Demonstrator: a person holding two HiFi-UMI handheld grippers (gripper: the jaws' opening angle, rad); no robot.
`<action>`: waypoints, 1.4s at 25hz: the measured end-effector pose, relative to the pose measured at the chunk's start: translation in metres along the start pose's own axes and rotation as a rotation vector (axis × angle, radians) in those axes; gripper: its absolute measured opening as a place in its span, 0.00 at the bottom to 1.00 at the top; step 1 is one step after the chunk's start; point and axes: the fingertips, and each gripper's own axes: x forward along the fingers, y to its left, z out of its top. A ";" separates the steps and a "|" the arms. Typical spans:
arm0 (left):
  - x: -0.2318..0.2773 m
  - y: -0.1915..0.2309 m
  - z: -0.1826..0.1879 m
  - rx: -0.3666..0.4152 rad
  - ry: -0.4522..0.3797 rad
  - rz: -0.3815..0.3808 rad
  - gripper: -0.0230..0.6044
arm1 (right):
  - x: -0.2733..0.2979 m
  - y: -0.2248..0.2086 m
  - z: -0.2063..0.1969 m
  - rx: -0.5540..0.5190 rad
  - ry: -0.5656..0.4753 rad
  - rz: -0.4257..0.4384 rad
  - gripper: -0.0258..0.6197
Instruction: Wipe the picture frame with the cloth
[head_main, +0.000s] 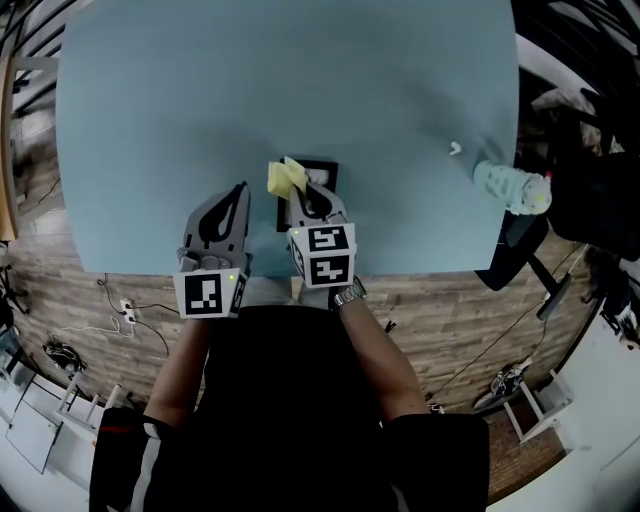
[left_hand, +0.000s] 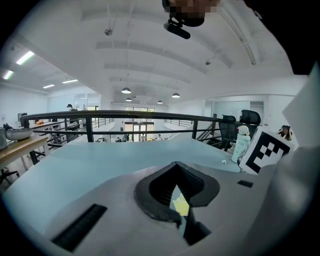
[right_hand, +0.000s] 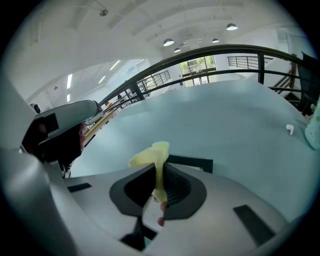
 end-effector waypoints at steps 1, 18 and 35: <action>0.000 -0.001 -0.001 -0.002 0.001 -0.002 0.04 | 0.001 -0.001 -0.002 0.002 0.005 -0.002 0.09; 0.003 -0.007 -0.006 0.005 0.011 -0.019 0.04 | 0.003 -0.023 -0.013 0.021 0.043 -0.041 0.10; 0.005 -0.020 -0.005 0.013 0.010 -0.050 0.04 | -0.013 -0.051 -0.021 0.055 0.058 -0.095 0.10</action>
